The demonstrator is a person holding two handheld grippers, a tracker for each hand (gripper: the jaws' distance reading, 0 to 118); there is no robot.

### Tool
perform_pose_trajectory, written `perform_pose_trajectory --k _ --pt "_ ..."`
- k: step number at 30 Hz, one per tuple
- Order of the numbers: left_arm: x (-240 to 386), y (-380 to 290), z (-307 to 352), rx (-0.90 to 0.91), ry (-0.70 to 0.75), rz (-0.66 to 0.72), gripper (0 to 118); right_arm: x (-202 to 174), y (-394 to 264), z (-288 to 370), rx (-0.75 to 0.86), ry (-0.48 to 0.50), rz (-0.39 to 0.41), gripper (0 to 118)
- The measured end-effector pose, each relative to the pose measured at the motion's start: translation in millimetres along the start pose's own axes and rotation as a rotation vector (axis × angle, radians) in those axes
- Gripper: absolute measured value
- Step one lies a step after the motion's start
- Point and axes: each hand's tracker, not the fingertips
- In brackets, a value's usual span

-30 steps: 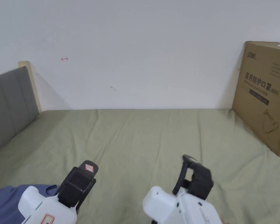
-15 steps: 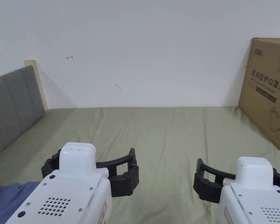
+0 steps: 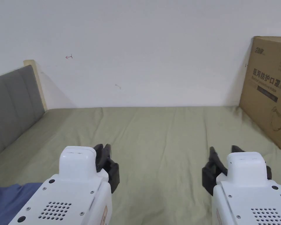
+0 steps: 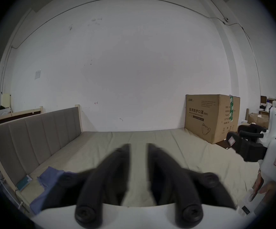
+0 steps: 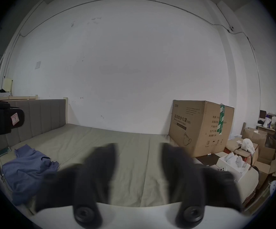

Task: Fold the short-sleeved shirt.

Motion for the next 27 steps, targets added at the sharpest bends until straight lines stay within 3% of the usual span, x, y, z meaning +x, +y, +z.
perform_pose_trajectory --k 1,2,4,17,20,27 --pt "-1.0 0.1 -0.4 -0.008 -0.002 0.017 2 1.9 0.0 -1.4 -0.012 0.006 -0.011 23" --pt "-1.6 0.9 -0.6 -0.016 0.0 0.031 0 5.4 -0.7 -1.2 -0.014 0.029 -0.027 9" --pt "-4.7 -1.0 -0.6 -0.001 -0.007 0.045 0 5.3 -0.9 -0.1 -0.009 0.014 -0.04 1" --pt "-11.4 0.4 -4.9 -0.028 0.006 0.043 0 3.9 4.2 -8.4 -0.05 0.019 -0.026 0" --pt "-21.7 3.6 1.3 -0.027 0.047 0.038 0 -7.3 8.7 -11.6 -0.041 0.067 -0.037 0" --pt "-70.6 11.0 42.6 -0.014 0.282 -0.014 0 -70.9 17.6 -22.4 -0.033 0.324 -0.061 0"
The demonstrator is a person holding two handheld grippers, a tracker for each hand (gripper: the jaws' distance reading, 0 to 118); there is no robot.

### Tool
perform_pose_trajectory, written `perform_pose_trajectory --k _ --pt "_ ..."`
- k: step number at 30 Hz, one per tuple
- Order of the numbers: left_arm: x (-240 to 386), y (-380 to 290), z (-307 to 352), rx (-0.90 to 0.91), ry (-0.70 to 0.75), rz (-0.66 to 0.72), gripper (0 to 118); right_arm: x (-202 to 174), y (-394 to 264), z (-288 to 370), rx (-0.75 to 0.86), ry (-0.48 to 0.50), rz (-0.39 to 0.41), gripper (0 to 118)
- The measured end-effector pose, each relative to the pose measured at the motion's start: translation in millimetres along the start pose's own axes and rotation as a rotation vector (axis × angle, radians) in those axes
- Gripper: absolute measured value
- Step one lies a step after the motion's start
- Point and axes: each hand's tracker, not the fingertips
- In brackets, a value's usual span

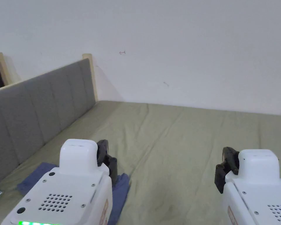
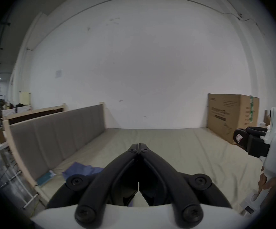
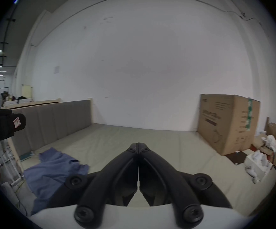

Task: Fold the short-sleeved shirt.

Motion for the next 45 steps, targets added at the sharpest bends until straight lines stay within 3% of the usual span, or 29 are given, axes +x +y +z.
perform_pose_trajectory --k 4,10,15,20,27,31,34,35,37,38,39,40,41,43,45 --pt "-43.2 1.1 20.8 0.007 0.17 0.025 0 -49.2 5.2 -8.6 -0.011 0.17 -0.016 0" --pt "-96.2 -3.6 48.5 -0.021 0.344 0.061 0 -104.4 9.2 -13.2 -0.033 0.319 -0.007 0" --pt "-111.7 -14.2 42.9 -0.08 0.393 0.053 0 -116.1 5.8 -17.0 -0.058 0.344 0.007 0" --pt "-118.0 -37.9 6.8 -0.19 0.325 0.091 0 -110.7 -0.6 -20.8 -0.111 0.335 -0.008 0" --pt "-138.3 -134.1 -106.2 -0.554 0.232 0.2 0 -94.7 -24.6 -42.6 -0.212 0.295 0.003 0" --pt "-144.8 -183.4 -132.4 -0.675 0.229 0.294 0 -86.9 -40.5 -57.6 -0.257 0.265 0.044 0" --pt "-140.8 -190.2 -146.5 -0.711 0.23 0.22 0 -81.4 -47.5 -71.8 -0.296 0.254 0.03 0" --pt "-139.9 -190.3 -151.4 -0.706 0.244 0.194 10 -80.3 -50.3 -75.2 -0.305 0.257 0.017 0" --pt "-141.8 -192.2 -167.8 -0.724 0.226 0.194 69 -77.1 -53.4 -82.9 -0.325 0.259 -0.002 0" --pt "-142.6 -194.6 -177.5 -0.762 0.207 0.197 84 -76.4 -54.3 -85.0 -0.331 0.26 -0.002 0" --pt "-142.8 -199.4 -187.7 -0.792 0.178 0.211 84 -77.1 -56.8 -86.4 -0.337 0.257 0.0 0" --pt "-142.0 -202.4 -193.4 -0.776 0.174 0.221 112 -76.6 -58.8 -87.7 -0.341 0.253 0.004 0" --pt "-142.0 -203.1 -201.0 -0.743 0.161 0.221 118 -74.8 -60.8 -89.3 -0.346 0.25 0.008 0" --pt "-137.4 -208.2 -220.0 -0.847 0.176 0.201 114 -73.4 -65.1 -91.0 -0.36 0.246 0.014 0" --pt "-131.4 -214.4 -232.1 -0.832 0.13 0.193 114 -70.6 -69.9 -94.5 -0.376 0.232 0.021 0"
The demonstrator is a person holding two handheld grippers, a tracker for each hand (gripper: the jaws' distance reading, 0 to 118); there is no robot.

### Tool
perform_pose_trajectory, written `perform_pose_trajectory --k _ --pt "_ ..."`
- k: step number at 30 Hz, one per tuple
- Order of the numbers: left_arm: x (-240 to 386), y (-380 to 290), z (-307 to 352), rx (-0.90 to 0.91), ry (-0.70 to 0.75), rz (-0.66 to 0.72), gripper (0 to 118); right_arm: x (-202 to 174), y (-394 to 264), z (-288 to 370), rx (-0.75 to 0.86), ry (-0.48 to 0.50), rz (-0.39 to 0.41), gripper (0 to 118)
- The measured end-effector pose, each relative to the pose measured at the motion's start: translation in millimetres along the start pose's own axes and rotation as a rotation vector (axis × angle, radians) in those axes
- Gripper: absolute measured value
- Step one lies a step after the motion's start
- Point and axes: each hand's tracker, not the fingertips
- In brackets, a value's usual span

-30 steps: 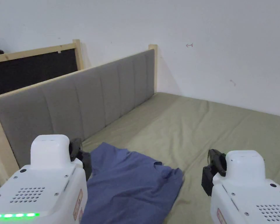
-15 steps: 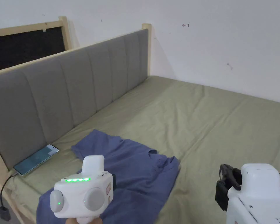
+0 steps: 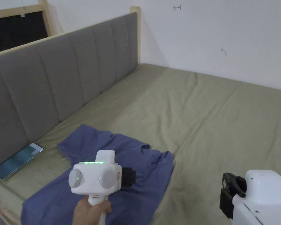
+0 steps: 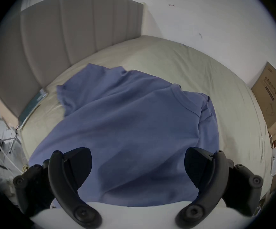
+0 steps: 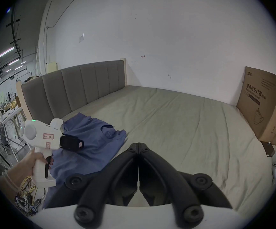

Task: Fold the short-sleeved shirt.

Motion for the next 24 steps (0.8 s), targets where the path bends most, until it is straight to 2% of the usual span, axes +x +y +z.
perform_pose_trajectory --k 2,3,4,5,7,8,10,11,13,18,22,24 --pt "11.2 2.8 -19.7 -0.077 -0.01 -0.04 112 4.1 -3.7 -4.8 -0.021 -0.013 -0.01 0" --pt "15.0 0.7 -30.5 -0.101 -0.03 -0.053 102 6.8 -5.5 -7.2 -0.034 -0.015 -0.022 0" --pt "16.8 -1.7 -41.5 -0.151 -0.008 -0.061 87 10.8 -6.7 -9.8 -0.048 -0.017 -0.038 0" --pt "19.5 -5.8 -44.1 -0.155 0.049 -0.068 86 14.9 -7.9 -11.7 -0.057 -0.018 -0.05 0" --pt "24.0 -3.6 -32.6 -0.117 0.026 -0.056 80 17.9 -10.7 -12.1 -0.065 -0.028 -0.063 0" --pt "21.2 -3.6 -27.1 -0.105 0.018 -0.062 61 20.9 -11.9 -13.3 -0.068 -0.032 -0.068 0" --pt "20.4 -1.9 -23.9 -0.088 0.029 -0.067 13 24.6 -13.5 -16.1 -0.083 -0.044 -0.09 0" --pt "18.6 -0.5 -25.9 -0.094 0.065 -0.053 3 27.3 -14.3 -16.3 -0.087 -0.037 -0.11 0" --pt "5.8 1.1 -29.9 -0.113 0.005 0.042 3 32.0 -15.3 -14.7 -0.087 -0.032 -0.14 0" --pt "-0.8 12.2 -16.6 -0.12 -0.03 0.129 3 40.7 -16.3 -4.6 -0.088 -0.065 -0.143 0" --pt "-3.3 26.3 10.7 -0.076 -0.117 0.194 3 60.3 -15.7 9.1 -0.067 -0.077 -0.212 0" --pt "0.0 36.1 26.2 -0.044 -0.155 0.209 3 67.2 -14.5 16.6 -0.053 -0.096 -0.215 0"
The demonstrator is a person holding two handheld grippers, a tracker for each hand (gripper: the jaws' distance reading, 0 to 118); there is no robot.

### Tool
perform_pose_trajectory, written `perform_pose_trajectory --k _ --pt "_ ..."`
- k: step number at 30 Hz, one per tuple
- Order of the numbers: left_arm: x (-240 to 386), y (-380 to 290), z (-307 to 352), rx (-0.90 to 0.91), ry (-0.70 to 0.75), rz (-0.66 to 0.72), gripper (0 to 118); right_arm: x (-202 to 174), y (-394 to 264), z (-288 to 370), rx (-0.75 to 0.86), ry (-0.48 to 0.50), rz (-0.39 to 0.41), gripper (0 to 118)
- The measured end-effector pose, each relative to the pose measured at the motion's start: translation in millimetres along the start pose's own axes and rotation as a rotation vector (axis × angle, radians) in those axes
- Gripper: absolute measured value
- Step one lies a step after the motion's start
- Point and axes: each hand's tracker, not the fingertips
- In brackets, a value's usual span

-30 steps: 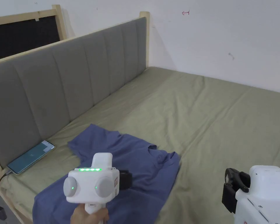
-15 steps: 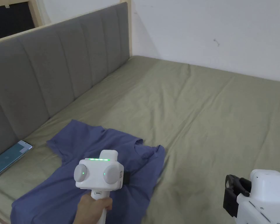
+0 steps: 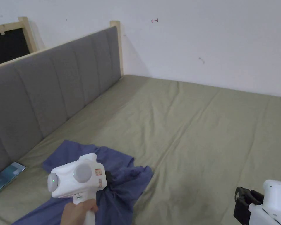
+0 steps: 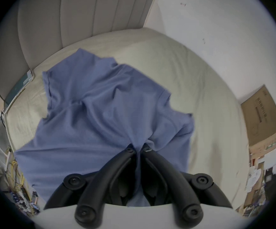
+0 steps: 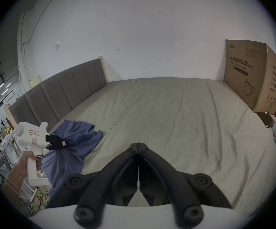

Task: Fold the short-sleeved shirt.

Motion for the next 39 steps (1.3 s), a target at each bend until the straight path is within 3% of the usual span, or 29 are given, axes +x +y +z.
perform_pose_trajectory --k 2,6,13,18,23,30,31,35,36,39 --pt "18.0 8.2 15.9 0.026 -0.084 0.02 3 8.6 3.9 11.1 0.025 -0.023 -0.013 0" --pt "82.4 12.7 45.2 0.078 -0.184 -0.105 3 31.6 13.8 33.6 0.072 -0.065 -0.062 0" --pt "228.1 -10.0 106.8 0.117 -0.556 -0.299 3 81.0 28.7 92.0 0.19 -0.212 -0.12 0" --pt "324.2 -56.3 128.8 0.023 -0.824 -0.37 3 124.7 26.5 136.9 0.252 -0.346 -0.169 0" --pt "395.5 -165.2 80.6 -0.112 -0.707 -0.64 3 168.2 9.2 164.5 0.234 -0.445 -0.268 0" --pt "386.8 -293.2 -14.7 -0.45 -0.545 -0.741 4 202.6 -24.5 164.5 0.142 -0.513 -0.328 0" --pt "384.8 -297.3 -16.4 -0.456 -0.525 -0.763 11 204.8 -27.7 161.5 0.126 -0.515 -0.334 0" --pt "381.6 -284.1 -6.7 -0.473 -0.575 -0.721 114 206.9 -32.1 147.5 0.085 -0.5 -0.353 0" --pt "380.6 -272.5 0.5 -0.429 -0.592 -0.713 116 205.0 -31.0 144.8 0.081 -0.492 -0.35 0" --pt "373.4 -240.5 19.5 -0.332 -0.58 -0.709 102 193.8 -23.8 136.3 0.077 -0.464 -0.319 0"
